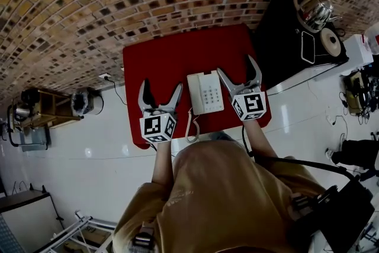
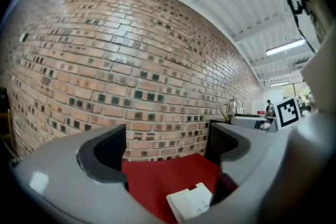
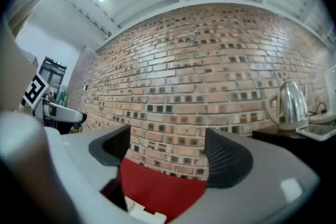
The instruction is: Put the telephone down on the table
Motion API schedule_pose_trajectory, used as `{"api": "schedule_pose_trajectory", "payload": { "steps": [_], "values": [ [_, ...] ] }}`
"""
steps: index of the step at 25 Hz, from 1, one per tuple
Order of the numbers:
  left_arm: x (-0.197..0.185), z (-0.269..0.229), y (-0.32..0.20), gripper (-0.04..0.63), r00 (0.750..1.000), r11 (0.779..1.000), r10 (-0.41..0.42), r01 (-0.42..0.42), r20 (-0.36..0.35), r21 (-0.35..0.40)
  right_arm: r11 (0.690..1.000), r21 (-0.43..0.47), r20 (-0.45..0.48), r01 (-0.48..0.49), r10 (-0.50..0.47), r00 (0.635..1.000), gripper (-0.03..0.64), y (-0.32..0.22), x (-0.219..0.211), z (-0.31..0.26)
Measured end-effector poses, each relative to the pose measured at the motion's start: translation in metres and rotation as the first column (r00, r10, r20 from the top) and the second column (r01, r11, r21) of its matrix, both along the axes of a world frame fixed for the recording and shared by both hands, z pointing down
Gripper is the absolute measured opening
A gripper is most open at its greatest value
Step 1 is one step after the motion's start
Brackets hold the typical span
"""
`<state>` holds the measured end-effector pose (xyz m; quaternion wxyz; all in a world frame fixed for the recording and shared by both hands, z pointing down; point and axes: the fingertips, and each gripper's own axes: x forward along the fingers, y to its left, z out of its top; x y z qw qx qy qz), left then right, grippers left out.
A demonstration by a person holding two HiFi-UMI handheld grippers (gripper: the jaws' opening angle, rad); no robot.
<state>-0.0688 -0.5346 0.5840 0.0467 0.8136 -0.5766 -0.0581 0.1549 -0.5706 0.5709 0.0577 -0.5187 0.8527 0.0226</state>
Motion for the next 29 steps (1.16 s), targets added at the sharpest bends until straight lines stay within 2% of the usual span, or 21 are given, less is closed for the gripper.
{"api": "schedule_pose_trajectory", "payload": {
  "steps": [4,7,11,14,16,22,29],
  "values": [
    [0.002,-0.018,0.007,0.505,0.998,0.999,-0.034,0.033,0.046,0.036,0.999,0.032,-0.046,0.003,-0.001,0.999,0.431,0.018,-0.014,-0.022],
    [-0.003,-0.013,0.007,0.505,0.998,0.998,-0.051,0.050,0.033,0.031,1.000,0.029,-0.064,0.001,0.001,0.998,0.430,0.021,-0.023,-0.017],
    [-0.015,-0.003,0.009,0.497,0.991,0.992,-0.128,0.127,0.046,0.022,1.000,0.023,-0.071,-0.021,0.022,0.997,0.428,0.021,-0.025,-0.012],
    [-0.021,-0.003,0.010,0.465,0.986,0.988,-0.154,0.153,0.057,0.030,0.998,0.041,-0.089,-0.045,0.048,0.995,0.428,0.020,-0.023,-0.017],
    [-0.024,-0.005,0.009,0.446,0.985,0.986,-0.162,0.160,0.065,0.040,0.997,0.034,-0.069,-0.066,0.069,0.995,0.426,0.018,-0.018,-0.016],
    [-0.027,-0.010,0.003,0.445,0.982,0.985,-0.164,0.159,0.090,0.061,0.993,-0.045,0.059,-0.109,0.111,0.992,0.420,0.006,-0.003,-0.010],
    [-0.026,-0.007,-0.003,0.445,0.984,0.988,-0.153,0.150,0.092,0.035,0.991,-0.099,0.049,-0.088,0.093,0.994,0.416,-0.005,-0.006,0.005]
  ]
}}
